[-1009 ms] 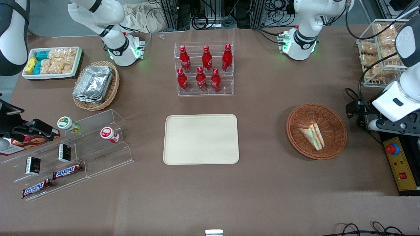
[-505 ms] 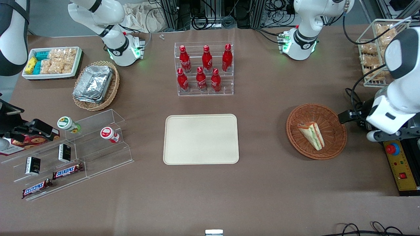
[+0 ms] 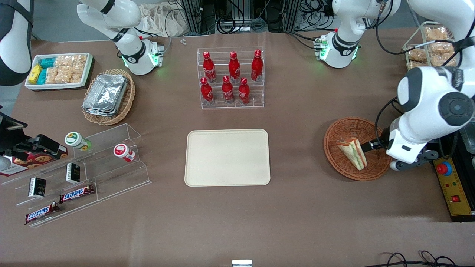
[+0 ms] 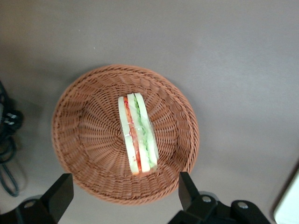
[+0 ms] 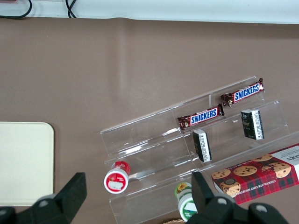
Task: Place sandwich from basket to tray
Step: 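Move the left gripper down over the wrapped sandwich in the wicker basket, then close the left gripper on the sandwich's upright edge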
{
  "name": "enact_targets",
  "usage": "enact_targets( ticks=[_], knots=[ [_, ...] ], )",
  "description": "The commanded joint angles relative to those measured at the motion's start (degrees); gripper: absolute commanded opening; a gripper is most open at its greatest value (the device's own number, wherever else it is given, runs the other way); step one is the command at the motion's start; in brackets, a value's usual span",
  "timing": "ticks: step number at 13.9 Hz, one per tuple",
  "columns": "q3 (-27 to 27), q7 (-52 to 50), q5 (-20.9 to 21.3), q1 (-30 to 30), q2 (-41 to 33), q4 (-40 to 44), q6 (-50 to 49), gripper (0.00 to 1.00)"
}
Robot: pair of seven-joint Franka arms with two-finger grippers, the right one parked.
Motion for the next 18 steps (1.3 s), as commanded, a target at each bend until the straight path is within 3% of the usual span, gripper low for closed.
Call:
enact_targets(
  ticks=[1,7,14,16,17,18],
  knots=[
    [-0.4,-5.6,0.4,0.3,-2.0,-8.5,9.0,1.00],
    [-0.3,-6.6,0.4,0.6,-0.9,-18.8,21.7,1.00],
    [-0.3,-6.6,0.4,0.6,2.9,-19.1,23.0,0.99],
    [-0.3,-6.6,0.4,0.4,4.1,-19.1,24.4,0.90],
    [-0.3,-6.6,0.4,0.4,4.4,-19.1,24.5,0.81],
    [-0.3,-6.6,0.4,0.4,4.4,-19.1,24.5,0.65]
  ],
)
